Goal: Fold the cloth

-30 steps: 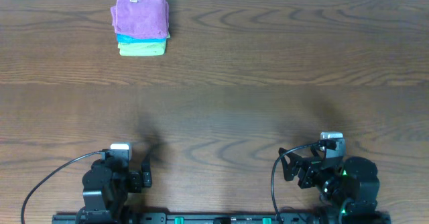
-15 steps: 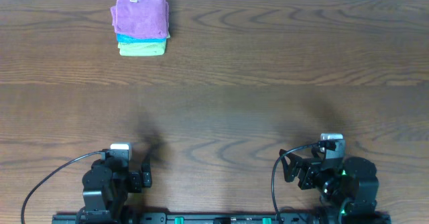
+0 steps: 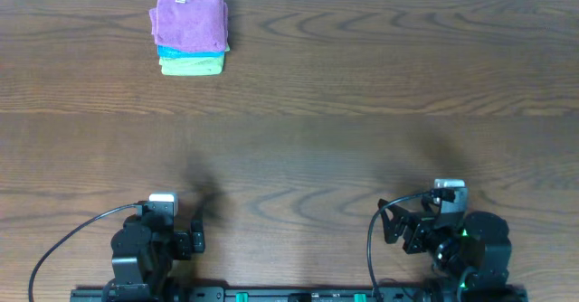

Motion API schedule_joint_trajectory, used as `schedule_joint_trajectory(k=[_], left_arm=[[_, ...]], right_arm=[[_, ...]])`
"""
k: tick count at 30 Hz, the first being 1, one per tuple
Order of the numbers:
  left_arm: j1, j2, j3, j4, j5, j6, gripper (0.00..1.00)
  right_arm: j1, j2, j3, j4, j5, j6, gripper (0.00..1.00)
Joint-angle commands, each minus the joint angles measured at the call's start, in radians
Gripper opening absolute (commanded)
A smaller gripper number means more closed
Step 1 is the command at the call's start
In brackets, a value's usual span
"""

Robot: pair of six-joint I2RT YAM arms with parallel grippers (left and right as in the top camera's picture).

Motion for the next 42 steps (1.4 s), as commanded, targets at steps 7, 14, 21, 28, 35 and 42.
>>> schedule_joint_trajectory(k=[7, 14, 21, 28, 35, 42], left_arm=[[-0.006, -0.01, -0.01, -0.061, -0.004, 0.026, 0.95], [-0.006, -0.01, -0.01, -0.061, -0.004, 0.026, 0.95], [-0.006, -0.01, -0.01, -0.061, -0.004, 0.026, 0.95], [-0.006, -0.01, -0.01, -0.061, -0.004, 0.026, 0.95], [-0.006, -0.01, -0.01, -0.061, -0.004, 0.026, 0.95], [-0.006, -0.01, -0.01, -0.061, -0.004, 0.026, 0.95]], right_arm=[[-0.01, -0.007, -0.003, 0.042, 0.165, -0.142, 0.99], [-0.01, -0.016, -0.096, 0.174, 0.168, -0.283, 0.99], [-0.01, -0.072, -0.214, 0.294, 0.208, -0.306, 0.99], [-0.017, -0.113, -0.259, 0.325, 0.269, -0.31, 0.99], [-0.046, -0.172, -0.259, 0.323, 0.3, -0.311, 0.99], [-0.049, -0.224, -0.259, 0.322, 0.303, -0.34, 0.99]])
